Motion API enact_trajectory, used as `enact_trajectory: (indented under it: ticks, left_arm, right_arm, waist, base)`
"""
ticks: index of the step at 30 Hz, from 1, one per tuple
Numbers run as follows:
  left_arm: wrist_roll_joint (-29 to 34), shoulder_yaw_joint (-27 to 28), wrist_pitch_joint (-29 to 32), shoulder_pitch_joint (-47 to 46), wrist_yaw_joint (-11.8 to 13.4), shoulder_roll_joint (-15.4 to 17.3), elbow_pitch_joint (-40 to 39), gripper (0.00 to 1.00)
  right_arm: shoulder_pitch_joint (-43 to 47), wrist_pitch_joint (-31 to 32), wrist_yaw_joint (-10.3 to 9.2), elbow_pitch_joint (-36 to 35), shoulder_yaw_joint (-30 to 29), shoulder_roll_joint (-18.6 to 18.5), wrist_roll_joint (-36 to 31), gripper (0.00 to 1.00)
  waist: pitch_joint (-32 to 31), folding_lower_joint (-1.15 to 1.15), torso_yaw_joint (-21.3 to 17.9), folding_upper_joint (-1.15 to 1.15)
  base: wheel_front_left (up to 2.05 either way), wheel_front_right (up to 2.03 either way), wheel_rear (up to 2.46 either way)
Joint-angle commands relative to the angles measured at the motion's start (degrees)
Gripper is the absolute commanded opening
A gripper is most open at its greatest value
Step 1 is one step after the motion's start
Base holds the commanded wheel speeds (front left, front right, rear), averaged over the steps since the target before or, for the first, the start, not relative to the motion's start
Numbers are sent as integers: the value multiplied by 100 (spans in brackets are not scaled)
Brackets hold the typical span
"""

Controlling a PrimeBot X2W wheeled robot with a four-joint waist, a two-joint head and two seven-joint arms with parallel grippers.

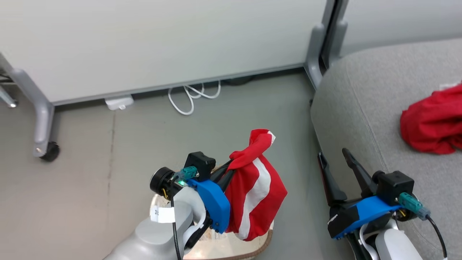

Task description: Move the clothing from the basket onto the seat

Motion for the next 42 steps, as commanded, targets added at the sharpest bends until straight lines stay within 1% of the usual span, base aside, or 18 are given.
enact_trajectory:
  ticks: [1, 10, 18, 24, 35, 42]
  left_arm:
    - [-54, -30, -45, -111, -9, -31, -23, 0]
    - [-358, -171, 114, -554, -9, -234, -129, 0]
    - [-551, -251, 243, -1036, -10, -346, -259, 0]
    - [-662, -305, 269, -1177, -10, -376, -259, 0]
    - [-745, -430, 269, -1202, -10, -386, -211, 0]
    - [-801, -469, 253, -1242, -10, -388, -210, 0]
  right_arm:
    - [123, 38, 1, -39, 3, -2, -41, 100]
    - [424, 229, 1, -209, 111, -2, 57, 100]
    - [512, 321, 1, -286, 244, -2, 117, 100]
    - [507, 335, 1, -281, 362, -2, 164, 100]
    - [439, 325, 1, -217, 392, -2, 176, 100]
    - [215, 539, 1, 113, 506, -2, 148, 100]
  waist:
    - [-250, 2, 190, -1]
    - [-608, 2, 336, -1]
    - [-705, 2, 446, -1]
    - [-742, 2, 474, -1]
    - [-733, 2, 496, -1]
    - [-697, 2, 487, -1]
  base:
    - [0, 0, 0]
    - [0, 0, 0]
    - [0, 0, 0]
    - [0, 0, 0]
    - [0, 0, 0]
    - [0, 0, 0]
